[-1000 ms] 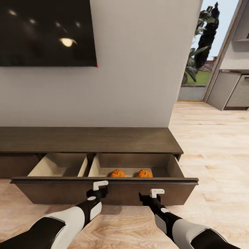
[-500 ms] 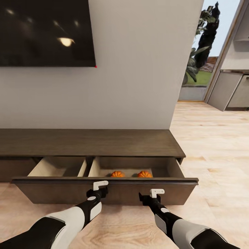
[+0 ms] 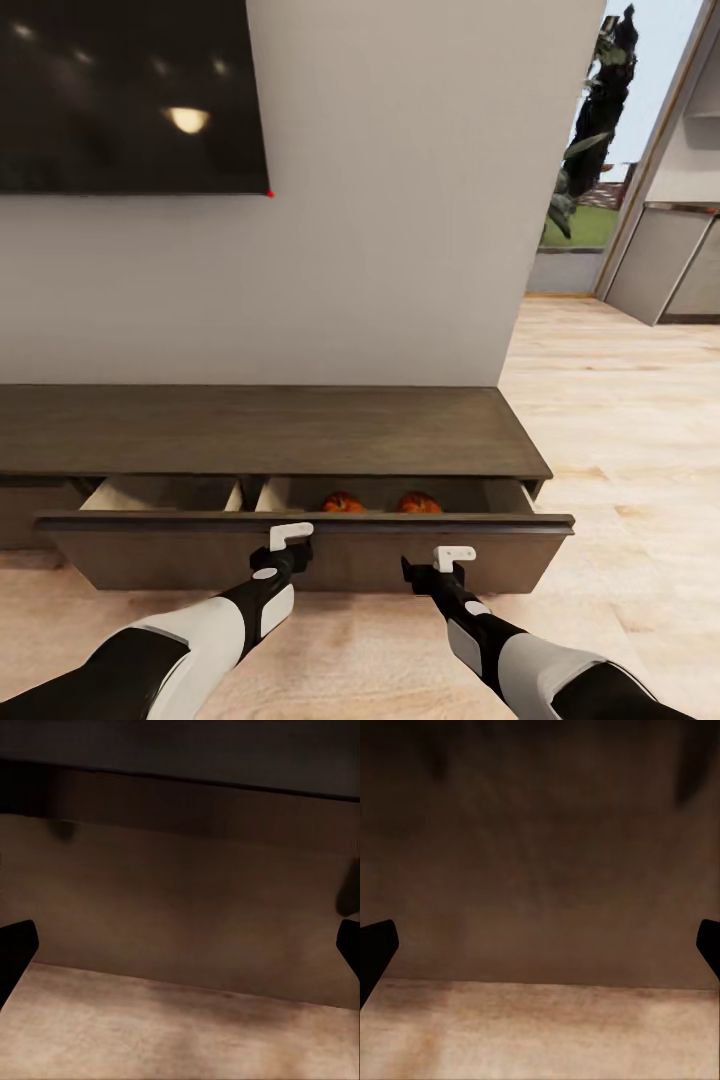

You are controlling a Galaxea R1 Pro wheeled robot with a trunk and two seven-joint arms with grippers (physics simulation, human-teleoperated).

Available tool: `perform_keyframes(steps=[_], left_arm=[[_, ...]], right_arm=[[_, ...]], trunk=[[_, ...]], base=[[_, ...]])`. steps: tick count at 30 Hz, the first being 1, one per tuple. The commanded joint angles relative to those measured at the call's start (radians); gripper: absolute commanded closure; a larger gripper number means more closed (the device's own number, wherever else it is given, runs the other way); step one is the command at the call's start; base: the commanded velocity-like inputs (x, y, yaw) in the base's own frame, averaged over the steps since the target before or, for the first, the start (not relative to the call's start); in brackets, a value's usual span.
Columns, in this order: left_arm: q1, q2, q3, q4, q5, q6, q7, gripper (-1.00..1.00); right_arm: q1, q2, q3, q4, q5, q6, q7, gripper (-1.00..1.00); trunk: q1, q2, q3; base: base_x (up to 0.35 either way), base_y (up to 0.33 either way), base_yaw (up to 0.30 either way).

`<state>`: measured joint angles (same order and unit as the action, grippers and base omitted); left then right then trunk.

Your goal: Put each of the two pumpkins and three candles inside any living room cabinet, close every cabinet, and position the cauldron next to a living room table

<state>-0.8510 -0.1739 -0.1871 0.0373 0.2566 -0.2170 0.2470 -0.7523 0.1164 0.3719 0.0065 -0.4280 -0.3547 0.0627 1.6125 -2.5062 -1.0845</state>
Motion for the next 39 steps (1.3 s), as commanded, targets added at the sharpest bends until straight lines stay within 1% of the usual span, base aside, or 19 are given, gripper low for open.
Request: perform_keyframes(steps=[1, 15, 39], left_arm=[[-0.002, -0.001, -0.008, 0.003, 0.009, -0.007, 0.002, -1.00], [-0.002, -0.001, -0.008, 0.003, 0.009, -0.007, 0.002, -1.00], [-0.002, -0.001, -0.008, 0.003, 0.009, -0.005, 0.000, -1.00]], right_arm=[[-0.001, 0.000, 0.004, 0.002, -0.011, -0.004, 0.006, -1.00], [-0.001, 0.000, 0.004, 0.002, -0.011, -0.004, 0.007, -1.00], [-0.001, 0.000, 0.004, 0.002, -0.011, -0.004, 0.006, -1.00]], trunk=[[0.000, 0.000, -0.001], [0.000, 0.000, -0.001], [0.000, 0.000, -0.001]], base=[[0.143, 0.000, 0.000], [0.057, 0.000, 0.000], [0.125, 0.000, 0.000]])
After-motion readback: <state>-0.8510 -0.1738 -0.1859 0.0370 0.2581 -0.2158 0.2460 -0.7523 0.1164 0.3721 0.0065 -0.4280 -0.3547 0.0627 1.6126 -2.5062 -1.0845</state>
